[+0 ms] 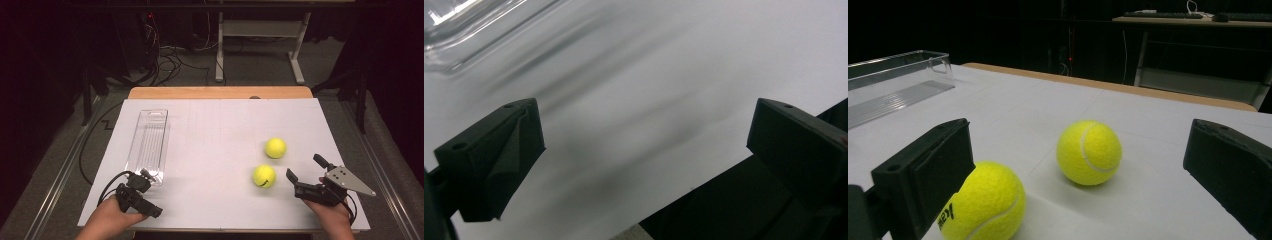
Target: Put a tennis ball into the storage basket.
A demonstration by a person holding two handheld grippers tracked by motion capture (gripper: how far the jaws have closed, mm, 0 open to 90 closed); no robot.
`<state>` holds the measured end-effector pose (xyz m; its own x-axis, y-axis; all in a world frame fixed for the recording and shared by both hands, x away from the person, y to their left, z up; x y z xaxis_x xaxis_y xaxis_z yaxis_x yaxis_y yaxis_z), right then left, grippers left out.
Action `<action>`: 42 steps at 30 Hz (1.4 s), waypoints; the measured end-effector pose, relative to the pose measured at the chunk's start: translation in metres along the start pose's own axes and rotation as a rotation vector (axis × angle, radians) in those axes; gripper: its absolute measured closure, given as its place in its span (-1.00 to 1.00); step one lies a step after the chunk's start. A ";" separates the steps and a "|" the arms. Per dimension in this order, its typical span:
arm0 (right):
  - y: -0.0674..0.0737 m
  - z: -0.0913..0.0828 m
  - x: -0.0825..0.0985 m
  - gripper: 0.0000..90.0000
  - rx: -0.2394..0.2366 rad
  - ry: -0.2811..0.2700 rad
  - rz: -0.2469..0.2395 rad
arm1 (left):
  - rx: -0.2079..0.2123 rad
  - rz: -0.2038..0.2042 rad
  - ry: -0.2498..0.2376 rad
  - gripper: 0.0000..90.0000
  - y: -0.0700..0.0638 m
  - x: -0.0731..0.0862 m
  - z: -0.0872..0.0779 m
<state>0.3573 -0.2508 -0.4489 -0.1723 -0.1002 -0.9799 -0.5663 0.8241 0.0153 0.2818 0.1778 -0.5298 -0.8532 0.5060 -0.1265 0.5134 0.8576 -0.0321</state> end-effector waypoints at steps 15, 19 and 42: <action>0.001 0.002 0.001 -0.99 -0.003 0.008 0.000 | 0.048 0.088 -0.005 -0.95 -0.037 -0.023 -0.003; 0.004 0.004 0.002 -0.99 -0.010 0.015 -0.001 | 0.044 0.117 0.009 -0.96 -0.045 -0.028 -0.002; 0.036 0.031 0.004 -0.95 -0.086 0.097 -0.031 | 0.058 0.136 -0.001 -0.98 -0.063 -0.051 -0.004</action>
<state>0.3613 -0.2040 -0.4582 -0.2287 -0.1817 -0.9564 -0.6388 0.7693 0.0066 0.2925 0.0984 -0.5173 -0.7753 0.6172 -0.1341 0.6287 0.7743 -0.0718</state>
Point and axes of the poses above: each handheld gripper's, and its own axes: z roughly forward along the jaws, x roughly out of its underside, y roughly to its left, the point moved 10 cm from there along z, roughly forward along the jaws, and after that the axes turned 7 degrees about -x, right-handed, at the moved point
